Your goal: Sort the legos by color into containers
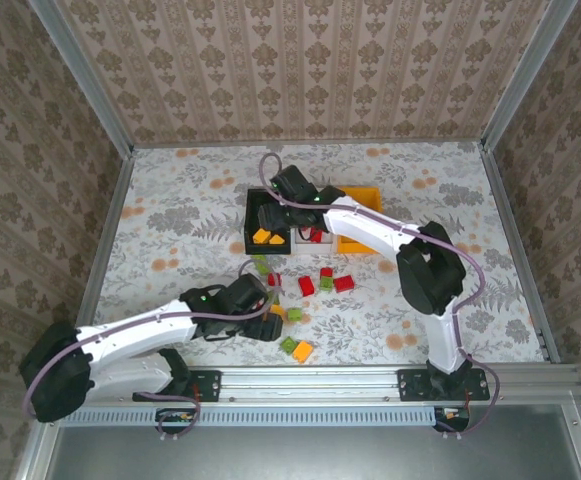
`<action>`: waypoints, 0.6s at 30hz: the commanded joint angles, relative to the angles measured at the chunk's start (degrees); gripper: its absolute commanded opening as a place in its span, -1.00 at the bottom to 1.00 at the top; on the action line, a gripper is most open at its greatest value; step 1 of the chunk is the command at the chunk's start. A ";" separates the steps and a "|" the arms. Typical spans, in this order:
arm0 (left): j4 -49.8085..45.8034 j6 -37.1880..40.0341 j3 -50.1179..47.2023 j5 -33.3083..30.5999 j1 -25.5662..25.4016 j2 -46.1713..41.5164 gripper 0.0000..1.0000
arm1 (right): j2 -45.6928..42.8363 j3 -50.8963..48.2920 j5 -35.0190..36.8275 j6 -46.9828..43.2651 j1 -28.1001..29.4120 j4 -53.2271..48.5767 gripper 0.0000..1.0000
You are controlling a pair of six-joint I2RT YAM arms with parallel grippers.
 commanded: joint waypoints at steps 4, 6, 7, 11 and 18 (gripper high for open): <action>-1.96 1.77 3.38 -8.06 -2.09 5.99 0.66 | -6.86 -7.57 -0.31 2.20 -1.61 4.99 0.44; -1.99 2.65 3.96 -9.74 -2.27 6.71 0.60 | -8.43 -9.75 -0.25 2.71 -1.87 5.90 0.44; -1.99 3.11 4.19 -10.53 -2.39 7.05 0.59 | -9.09 -10.52 -0.33 2.85 -1.96 6.39 0.44; -0.78 4.92 4.74 -12.30 -2.50 8.89 0.53 | -11.27 -13.03 -0.10 3.31 -2.26 7.44 0.44; 1.05 6.74 5.34 -10.67 -2.87 11.86 0.20 | -13.84 -16.27 0.80 3.79 -2.75 8.31 0.44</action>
